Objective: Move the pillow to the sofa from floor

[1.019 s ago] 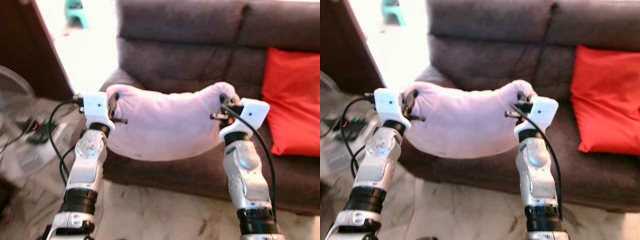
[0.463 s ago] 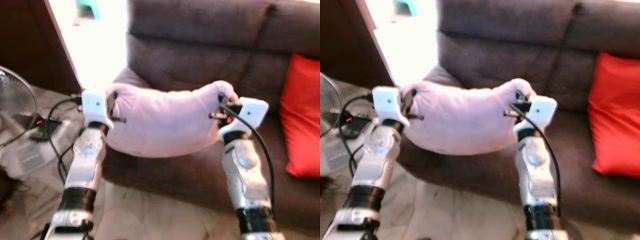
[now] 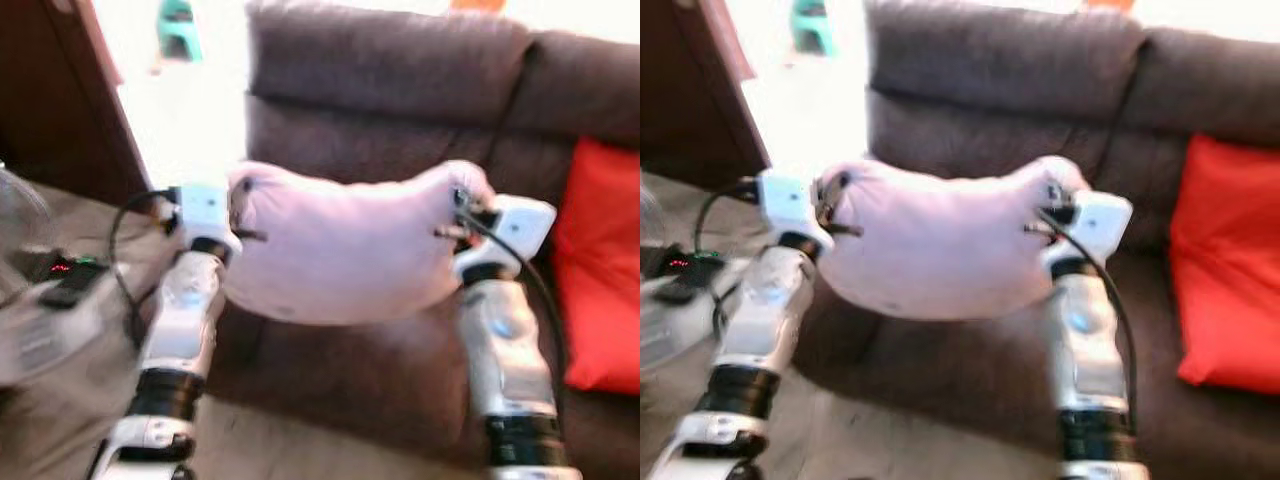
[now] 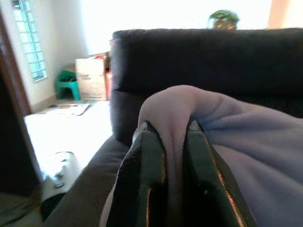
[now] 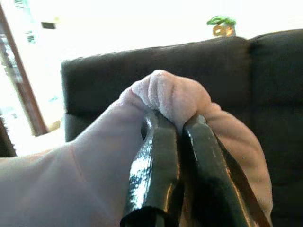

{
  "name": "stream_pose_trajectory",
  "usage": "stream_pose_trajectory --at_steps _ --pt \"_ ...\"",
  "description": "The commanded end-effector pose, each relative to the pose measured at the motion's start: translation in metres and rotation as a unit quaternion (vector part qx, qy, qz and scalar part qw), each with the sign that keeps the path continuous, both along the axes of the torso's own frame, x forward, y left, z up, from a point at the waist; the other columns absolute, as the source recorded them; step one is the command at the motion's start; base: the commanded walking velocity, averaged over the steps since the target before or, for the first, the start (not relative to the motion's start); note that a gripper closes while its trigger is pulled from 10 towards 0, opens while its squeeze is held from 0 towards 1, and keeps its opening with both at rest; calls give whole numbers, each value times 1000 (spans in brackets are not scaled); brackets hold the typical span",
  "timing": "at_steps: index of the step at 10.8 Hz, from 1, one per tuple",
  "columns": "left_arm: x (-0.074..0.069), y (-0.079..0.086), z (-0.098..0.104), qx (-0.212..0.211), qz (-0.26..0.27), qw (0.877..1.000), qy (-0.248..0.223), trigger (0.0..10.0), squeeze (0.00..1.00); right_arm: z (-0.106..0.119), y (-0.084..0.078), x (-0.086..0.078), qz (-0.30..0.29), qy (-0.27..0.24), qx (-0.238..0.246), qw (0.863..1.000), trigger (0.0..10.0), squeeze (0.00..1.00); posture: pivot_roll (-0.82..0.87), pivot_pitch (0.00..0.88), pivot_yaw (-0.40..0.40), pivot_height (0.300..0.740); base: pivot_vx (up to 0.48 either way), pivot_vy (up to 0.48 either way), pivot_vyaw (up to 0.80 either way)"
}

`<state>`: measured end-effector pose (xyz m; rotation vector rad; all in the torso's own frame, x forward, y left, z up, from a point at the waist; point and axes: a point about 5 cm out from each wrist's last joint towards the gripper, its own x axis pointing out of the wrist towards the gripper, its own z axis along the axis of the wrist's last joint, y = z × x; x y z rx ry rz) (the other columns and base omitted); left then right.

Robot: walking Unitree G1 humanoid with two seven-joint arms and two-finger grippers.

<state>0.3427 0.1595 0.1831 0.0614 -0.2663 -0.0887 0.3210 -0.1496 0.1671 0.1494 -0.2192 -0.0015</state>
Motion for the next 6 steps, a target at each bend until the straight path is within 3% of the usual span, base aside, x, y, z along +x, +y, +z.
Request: stream_pose_trajectory --at_steps 1,3,4,6 --pt "0 -3 16 -9 -4 999 -36 10000 0 9 -3 0 1 -19 -5 1000 10000 0 62 50 -24 740 289 0 0" --pt "1 -2 19 -10 -1 999 -40 10000 0 9 -1 -2 11 -21 -20 1000 10000 0 60 53 -24 740 289 0 0" --pt "2 -2 21 -10 -1 999 -42 10000 0 11 1 -3 20 -29 -45 998 10000 0 58 55 -24 740 289 0 794" --pt "3 -2 23 -10 -1 999 -44 10000 0 8 3 -3 27 -22 -34 999 10000 0 57 56 -24 740 289 0 797"
